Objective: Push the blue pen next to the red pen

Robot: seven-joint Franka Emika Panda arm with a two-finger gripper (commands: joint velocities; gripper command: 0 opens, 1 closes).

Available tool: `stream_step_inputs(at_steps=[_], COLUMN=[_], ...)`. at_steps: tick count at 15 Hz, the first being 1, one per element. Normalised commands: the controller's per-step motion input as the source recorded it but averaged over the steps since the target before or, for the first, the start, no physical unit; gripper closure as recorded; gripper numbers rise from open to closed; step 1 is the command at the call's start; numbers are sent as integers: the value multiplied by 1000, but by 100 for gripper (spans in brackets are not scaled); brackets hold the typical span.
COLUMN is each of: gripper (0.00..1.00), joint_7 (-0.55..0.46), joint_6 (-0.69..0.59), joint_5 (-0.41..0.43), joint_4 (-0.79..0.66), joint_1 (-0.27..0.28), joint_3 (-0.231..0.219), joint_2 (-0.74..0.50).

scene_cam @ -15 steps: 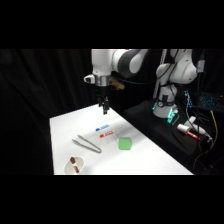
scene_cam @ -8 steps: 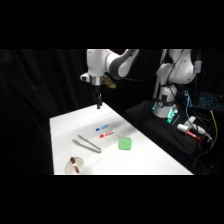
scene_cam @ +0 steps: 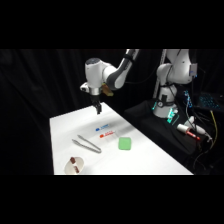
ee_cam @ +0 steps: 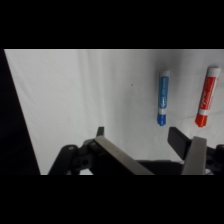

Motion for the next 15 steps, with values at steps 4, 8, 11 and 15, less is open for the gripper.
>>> stream_step_inputs(at_steps=[4, 8, 11, 15], gripper=[0, 0, 0, 0], joint_7=[-112, -155, -171, -190], joint_6=[194, 186, 212, 229], joint_5=[-12, 34, 39, 58], joint_4=[165, 138, 100, 88], joint_1=[-8, -8, 4, -1], joint_3=[-74, -57, -50, -53], joint_2=[291, 240, 208, 190])
